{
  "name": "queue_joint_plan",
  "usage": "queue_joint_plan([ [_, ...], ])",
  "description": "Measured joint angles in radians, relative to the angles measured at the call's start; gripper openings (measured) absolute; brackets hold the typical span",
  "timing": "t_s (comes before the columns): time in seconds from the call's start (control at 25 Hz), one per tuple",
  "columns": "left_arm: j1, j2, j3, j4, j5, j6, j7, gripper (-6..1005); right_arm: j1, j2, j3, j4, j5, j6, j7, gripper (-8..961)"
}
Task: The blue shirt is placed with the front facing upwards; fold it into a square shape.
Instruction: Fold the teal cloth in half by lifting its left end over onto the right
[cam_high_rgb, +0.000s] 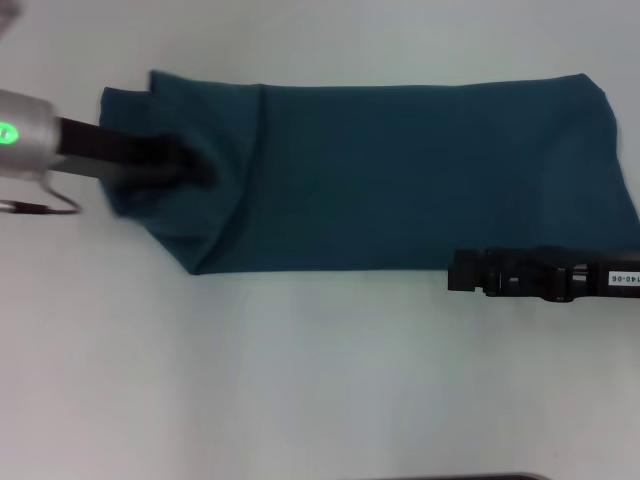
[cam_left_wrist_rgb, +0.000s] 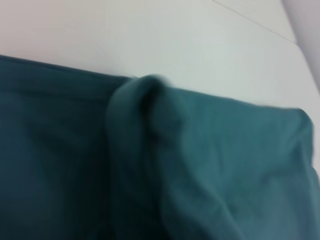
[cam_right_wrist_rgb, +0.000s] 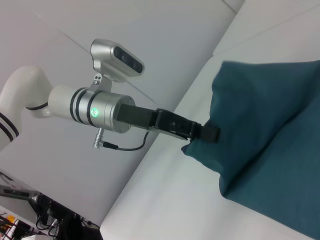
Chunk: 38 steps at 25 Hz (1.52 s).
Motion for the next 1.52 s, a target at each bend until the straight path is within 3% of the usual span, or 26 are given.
queue_joint_plan([
  [0.16, 0.035, 0.068, -0.003, 0.007, 0.020, -0.045, -0.097, 44, 0.000, 0.000, 0.000, 0.000, 0.000, 0.000, 0.002, 913],
  [0.24, 0.062, 0.089, -0.005, 0.001, 0.026, -0.070, -0.137, 45, 0.000, 0.000, 0.000, 0.000, 0.000, 0.000, 0.003, 913],
  [0.32, 0.088, 0.096, -0.012, -0.016, 0.024, -0.084, -0.151, 47, 0.000, 0.000, 0.000, 0.001, 0.000, 0.002, 0.003, 913],
  [0.4, 0.109, 0.096, -0.045, -0.046, 0.020, -0.079, -0.151, 48, 0.000, 0.000, 0.000, 0.001, 0.000, 0.002, 0.003, 913],
  [0.56, 0.130, 0.074, -0.126, -0.147, -0.005, -0.023, -0.139, 189, 0.005, 0.000, 0.000, 0.001, 0.000, 0.002, 0.010, 914],
  [0.72, 0.134, 0.060, -0.142, -0.169, -0.077, 0.027, -0.116, 293, 0.004, 0.000, 0.000, 0.001, 0.000, 0.004, 0.014, 914],
  [0.84, 0.119, 0.054, -0.134, -0.112, -0.091, 0.008, -0.095, 343, 0.003, 0.000, 0.000, 0.001, 0.000, 0.008, 0.014, 914],
  [1.04, 0.084, 0.071, -0.121, 0.055, -0.054, -0.080, -0.070, 344, 0.003, 0.000, 0.000, 0.001, 0.000, 0.013, 0.014, 914],
  [1.52, 0.087, 0.069, -0.120, 0.129, 0.017, -0.165, -0.064, 337, 0.003, 0.000, 0.000, 0.001, 0.000, 0.015, 0.013, 912],
])
